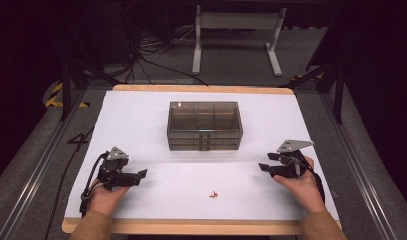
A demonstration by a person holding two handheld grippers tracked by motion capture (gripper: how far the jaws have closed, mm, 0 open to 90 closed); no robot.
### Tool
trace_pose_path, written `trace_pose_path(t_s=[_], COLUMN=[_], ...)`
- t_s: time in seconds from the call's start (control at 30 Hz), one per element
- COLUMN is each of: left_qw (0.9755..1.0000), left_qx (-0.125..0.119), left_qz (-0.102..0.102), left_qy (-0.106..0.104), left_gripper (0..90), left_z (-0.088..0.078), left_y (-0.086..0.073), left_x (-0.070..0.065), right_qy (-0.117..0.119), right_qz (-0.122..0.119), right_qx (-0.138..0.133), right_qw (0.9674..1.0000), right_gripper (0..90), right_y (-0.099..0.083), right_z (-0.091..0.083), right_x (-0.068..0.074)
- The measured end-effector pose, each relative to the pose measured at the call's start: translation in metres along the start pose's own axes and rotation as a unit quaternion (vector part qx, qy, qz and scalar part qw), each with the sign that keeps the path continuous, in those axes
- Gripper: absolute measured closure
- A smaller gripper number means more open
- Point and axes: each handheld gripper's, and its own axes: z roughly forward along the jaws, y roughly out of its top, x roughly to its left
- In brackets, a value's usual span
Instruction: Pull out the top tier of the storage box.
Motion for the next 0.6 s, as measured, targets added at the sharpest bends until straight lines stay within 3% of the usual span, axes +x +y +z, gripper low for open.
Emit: trace_pose_path(t_s=[0.03,0.07,0.1,0.2,0.23,0.4,0.6], left_qw=[1.0000,0.9998,0.9992,0.9991,0.9987,0.9985,0.9975], left_qx=[0.002,0.006,0.017,0.021,0.021,0.016,0.018], left_qz=[0.001,0.004,0.012,0.017,0.019,0.029,0.044], left_qy=[-0.009,-0.017,-0.034,-0.034,-0.043,-0.043,-0.052], left_gripper=[15.9,15.9,15.6,14.8,14.7,14.8,15.1], left_z=[0.001,0.001,0.004,0.007,0.009,0.009,0.009], left_y=[0.002,0.004,0.006,0.008,0.010,0.012,0.012], left_x=[-0.001,-0.001,0.000,0.001,0.001,-0.003,-0.007], right_qy=[0.017,0.017,0.033,0.034,0.035,0.043,0.047], right_qz=[-0.004,-0.004,-0.008,-0.026,-0.037,-0.036,-0.061], right_qx=[0.006,0.006,0.025,0.043,0.053,0.043,0.043], right_qw=[0.9998,0.9998,0.9991,0.9981,0.9973,0.9975,0.9961], right_gripper=[48.3,48.3,47.7,47.6,47.6,47.7,47.6], right_y=[0.006,0.006,0.013,0.018,0.022,0.028,0.030], right_z=[-0.002,-0.002,-0.002,0.000,0.001,0.001,0.001], right_x=[-0.001,-0.001,0.000,0.001,0.003,0.009,0.022])
